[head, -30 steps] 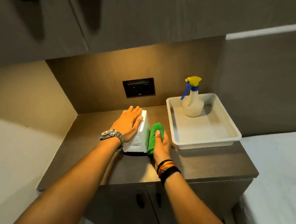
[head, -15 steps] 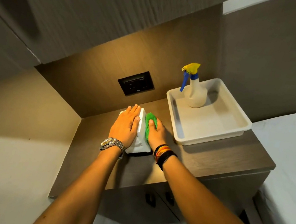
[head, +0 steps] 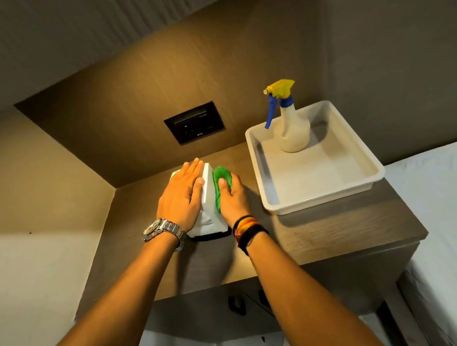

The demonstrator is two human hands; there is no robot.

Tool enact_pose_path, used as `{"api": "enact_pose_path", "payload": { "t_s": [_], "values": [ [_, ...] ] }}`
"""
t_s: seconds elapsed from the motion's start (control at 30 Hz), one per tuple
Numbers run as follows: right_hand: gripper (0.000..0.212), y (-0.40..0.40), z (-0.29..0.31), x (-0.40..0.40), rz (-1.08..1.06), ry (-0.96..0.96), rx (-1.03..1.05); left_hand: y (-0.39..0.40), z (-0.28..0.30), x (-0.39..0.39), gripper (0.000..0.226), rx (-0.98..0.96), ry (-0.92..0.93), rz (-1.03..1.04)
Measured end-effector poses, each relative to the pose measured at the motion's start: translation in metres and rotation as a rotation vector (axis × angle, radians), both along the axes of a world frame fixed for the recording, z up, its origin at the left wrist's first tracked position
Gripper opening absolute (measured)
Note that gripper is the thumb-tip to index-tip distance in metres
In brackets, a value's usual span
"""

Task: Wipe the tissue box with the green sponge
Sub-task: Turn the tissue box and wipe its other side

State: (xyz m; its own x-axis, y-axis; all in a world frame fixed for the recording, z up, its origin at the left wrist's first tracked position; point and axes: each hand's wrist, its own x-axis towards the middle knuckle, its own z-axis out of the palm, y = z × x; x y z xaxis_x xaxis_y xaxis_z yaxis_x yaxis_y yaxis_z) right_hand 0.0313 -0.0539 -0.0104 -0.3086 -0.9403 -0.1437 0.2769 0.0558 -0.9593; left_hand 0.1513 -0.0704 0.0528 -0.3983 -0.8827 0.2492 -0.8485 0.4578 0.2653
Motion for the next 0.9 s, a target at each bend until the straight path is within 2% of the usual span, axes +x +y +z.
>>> {"api": "enact_pose_path", "payload": {
  "t_s": [0.07,0.13,0.2,0.27,0.4,0.53,0.63,0.8,0.9],
  "values": [
    [0.038,-0.012,0.012,-0.010,0.029,-0.015,-0.009,0.000,0.000,-0.001,0.056,0.008,0.009,0.006],
    [0.038,-0.007,0.026,-0.012,0.037,-0.038,-0.108,0.001,0.001,-0.002,0.056,0.017,0.011,0.003],
    [0.041,0.013,0.032,-0.002,0.051,-0.060,-0.206,0.002,0.002,-0.003,0.055,0.020,0.021,-0.005],
    [0.044,0.040,0.025,0.011,0.025,0.000,-0.244,0.002,0.003,-0.002,0.057,0.022,0.003,-0.015],
    [0.048,0.065,-0.002,0.023,-0.046,0.144,-0.142,0.001,0.003,-0.002,0.057,0.026,-0.015,-0.003],
    [0.043,0.030,-0.003,0.009,-0.044,0.058,0.024,0.001,0.002,-0.003,0.057,0.025,-0.017,0.002],
    [0.038,0.002,0.008,-0.007,-0.021,0.022,0.056,0.001,0.002,-0.004,0.057,0.019,-0.007,0.020],
    [0.038,0.015,0.028,0.001,0.001,-0.021,-0.160,0.001,0.002,-0.003,0.057,0.020,0.011,0.002],
    [0.044,0.049,0.006,0.017,-0.026,0.077,-0.193,0.002,0.001,-0.002,0.055,0.009,0.000,-0.005]
  ]
}}
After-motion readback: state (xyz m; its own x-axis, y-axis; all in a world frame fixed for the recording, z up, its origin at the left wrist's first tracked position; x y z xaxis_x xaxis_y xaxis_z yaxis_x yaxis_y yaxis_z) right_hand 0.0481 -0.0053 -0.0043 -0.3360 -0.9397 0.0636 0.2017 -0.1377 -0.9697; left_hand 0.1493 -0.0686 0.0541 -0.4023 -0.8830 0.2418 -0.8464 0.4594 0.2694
